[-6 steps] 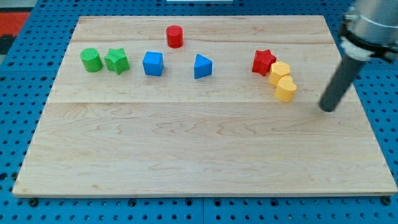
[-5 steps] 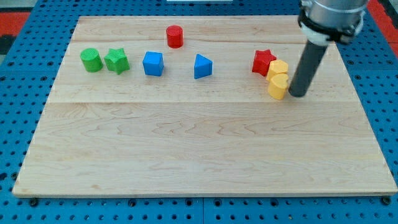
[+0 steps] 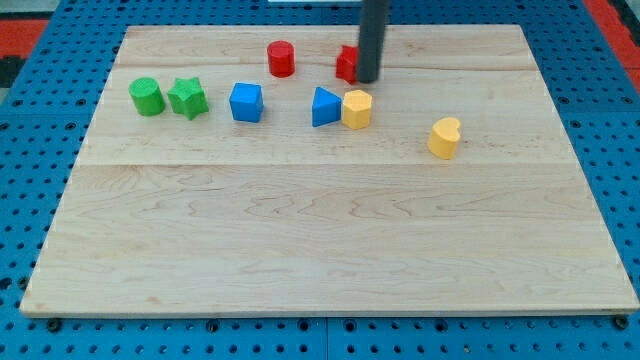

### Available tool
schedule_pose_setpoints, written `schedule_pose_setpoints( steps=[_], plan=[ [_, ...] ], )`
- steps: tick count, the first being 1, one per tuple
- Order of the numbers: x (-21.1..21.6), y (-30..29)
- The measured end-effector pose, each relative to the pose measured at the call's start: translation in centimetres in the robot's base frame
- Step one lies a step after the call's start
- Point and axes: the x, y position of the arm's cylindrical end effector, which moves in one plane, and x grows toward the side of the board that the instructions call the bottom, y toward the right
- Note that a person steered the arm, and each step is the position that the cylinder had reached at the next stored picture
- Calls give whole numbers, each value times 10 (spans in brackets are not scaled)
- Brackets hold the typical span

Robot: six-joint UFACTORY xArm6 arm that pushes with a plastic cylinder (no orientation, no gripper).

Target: Push the red staryellow hexagon towards the top center of the board

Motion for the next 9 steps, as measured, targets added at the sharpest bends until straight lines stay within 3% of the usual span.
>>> schedule_pose_setpoints(
  steps=[1, 2, 3, 5, 6, 7, 8, 9],
  plan=[
    [33, 57],
    [117, 73],
    [118, 21],
    [63, -1],
    [72, 3],
    [118, -10],
    [122, -112],
    [86, -140]
  ],
)
